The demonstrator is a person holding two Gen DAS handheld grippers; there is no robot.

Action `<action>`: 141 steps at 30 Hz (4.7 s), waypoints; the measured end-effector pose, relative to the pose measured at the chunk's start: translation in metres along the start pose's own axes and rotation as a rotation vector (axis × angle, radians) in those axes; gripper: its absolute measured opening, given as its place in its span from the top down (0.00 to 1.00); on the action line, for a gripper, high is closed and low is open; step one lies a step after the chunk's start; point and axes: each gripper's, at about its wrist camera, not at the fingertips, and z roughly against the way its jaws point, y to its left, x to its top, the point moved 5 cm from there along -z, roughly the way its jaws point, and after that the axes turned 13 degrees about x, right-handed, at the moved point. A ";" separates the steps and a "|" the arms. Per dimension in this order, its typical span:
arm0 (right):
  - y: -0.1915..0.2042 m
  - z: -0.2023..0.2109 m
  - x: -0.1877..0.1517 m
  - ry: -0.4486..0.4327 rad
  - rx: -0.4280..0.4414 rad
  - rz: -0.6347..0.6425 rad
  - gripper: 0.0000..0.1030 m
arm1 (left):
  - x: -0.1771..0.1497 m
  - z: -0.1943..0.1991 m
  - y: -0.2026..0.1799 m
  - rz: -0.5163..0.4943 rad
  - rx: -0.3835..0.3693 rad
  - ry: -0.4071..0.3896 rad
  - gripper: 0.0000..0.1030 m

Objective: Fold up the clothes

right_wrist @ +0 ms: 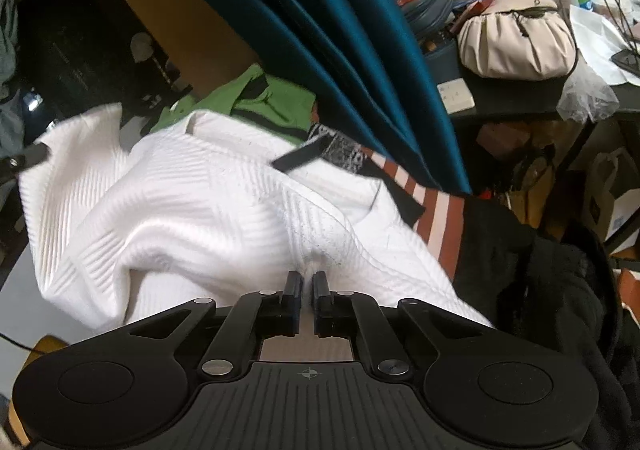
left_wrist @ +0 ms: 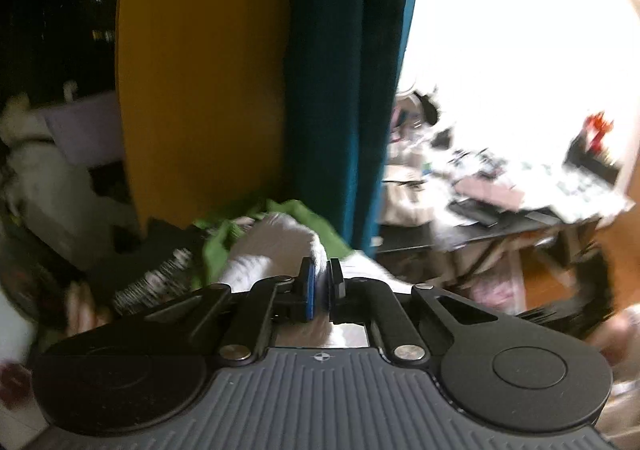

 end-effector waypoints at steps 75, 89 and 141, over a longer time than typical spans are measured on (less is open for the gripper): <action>-0.159 0.154 -0.054 0.093 -0.229 -0.108 0.72 | -0.168 -0.119 -0.289 0.044 0.013 0.374 0.87; -0.154 0.232 -0.060 0.016 -0.251 -0.110 0.51 | -0.206 -0.178 -0.292 0.070 0.126 0.532 0.85; 0.032 -0.030 0.072 -0.063 -0.411 -0.017 0.01 | 0.007 -0.177 0.000 0.048 0.054 0.159 0.32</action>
